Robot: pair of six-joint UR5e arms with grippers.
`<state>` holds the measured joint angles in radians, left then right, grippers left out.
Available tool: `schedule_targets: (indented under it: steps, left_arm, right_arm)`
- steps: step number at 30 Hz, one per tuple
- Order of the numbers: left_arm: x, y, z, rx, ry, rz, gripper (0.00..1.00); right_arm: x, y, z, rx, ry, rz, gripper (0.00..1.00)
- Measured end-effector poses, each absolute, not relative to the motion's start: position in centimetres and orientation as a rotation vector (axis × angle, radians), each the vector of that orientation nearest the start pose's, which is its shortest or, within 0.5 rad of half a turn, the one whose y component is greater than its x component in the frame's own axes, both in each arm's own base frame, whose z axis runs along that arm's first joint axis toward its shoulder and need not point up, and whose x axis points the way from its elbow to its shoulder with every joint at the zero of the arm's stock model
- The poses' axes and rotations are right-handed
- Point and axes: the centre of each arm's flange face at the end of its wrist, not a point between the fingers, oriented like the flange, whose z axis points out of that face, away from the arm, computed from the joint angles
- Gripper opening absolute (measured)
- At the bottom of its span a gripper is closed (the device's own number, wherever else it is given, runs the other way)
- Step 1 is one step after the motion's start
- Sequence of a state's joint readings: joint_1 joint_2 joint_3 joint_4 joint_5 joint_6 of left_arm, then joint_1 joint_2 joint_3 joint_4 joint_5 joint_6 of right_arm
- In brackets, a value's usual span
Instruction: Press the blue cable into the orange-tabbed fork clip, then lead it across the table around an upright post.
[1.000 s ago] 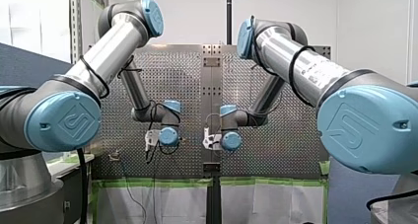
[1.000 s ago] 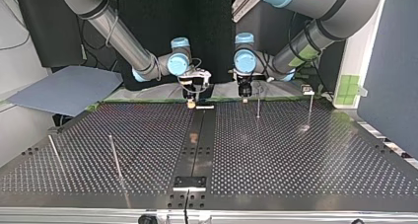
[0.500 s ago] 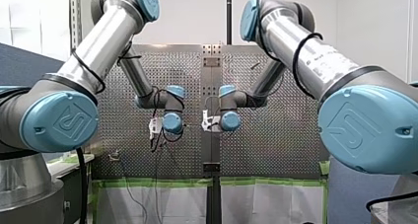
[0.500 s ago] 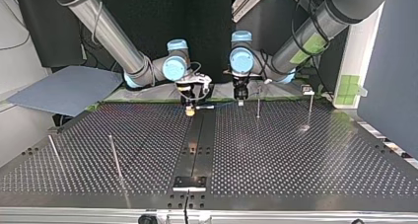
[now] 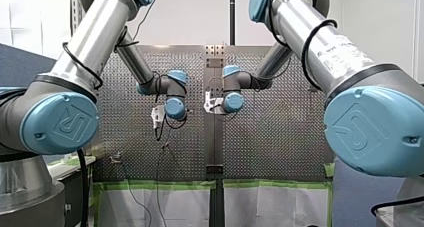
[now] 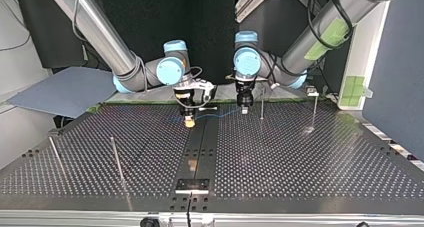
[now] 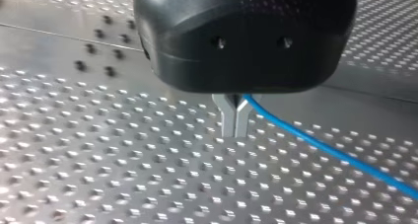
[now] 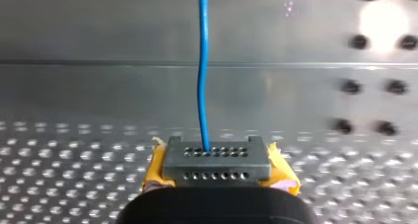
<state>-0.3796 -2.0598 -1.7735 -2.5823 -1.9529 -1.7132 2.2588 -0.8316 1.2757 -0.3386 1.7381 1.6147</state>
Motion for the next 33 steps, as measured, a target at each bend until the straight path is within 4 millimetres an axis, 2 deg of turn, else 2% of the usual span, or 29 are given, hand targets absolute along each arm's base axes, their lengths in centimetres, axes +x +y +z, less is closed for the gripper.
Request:
schedule_targets:
  steps: [13,18,22,33]
  left_arm:
    - [50.8,-30.5,25.8,-0.125,1.617,-0.083,0.00]
    - [50.4,-30.5,28.9,-0.130,1.586,-0.092,0.00]
    - [50.1,-30.7,31.4,-0.130,1.559,-0.103,0.00]
    - [48.9,-32.1,39.6,-0.126,1.466,-0.157,0.00]
  right_arm:
    - [54.1,-48.8,27.9,1.560,-0.973,1.611,0.00]
    - [53.3,-48.7,31.1,1.517,-0.964,1.638,0.00]
    - [52.9,-48.6,32.9,1.496,-0.958,1.651,0.00]
    - [51.6,-47.8,39.8,1.417,-0.927,1.705,0.00]
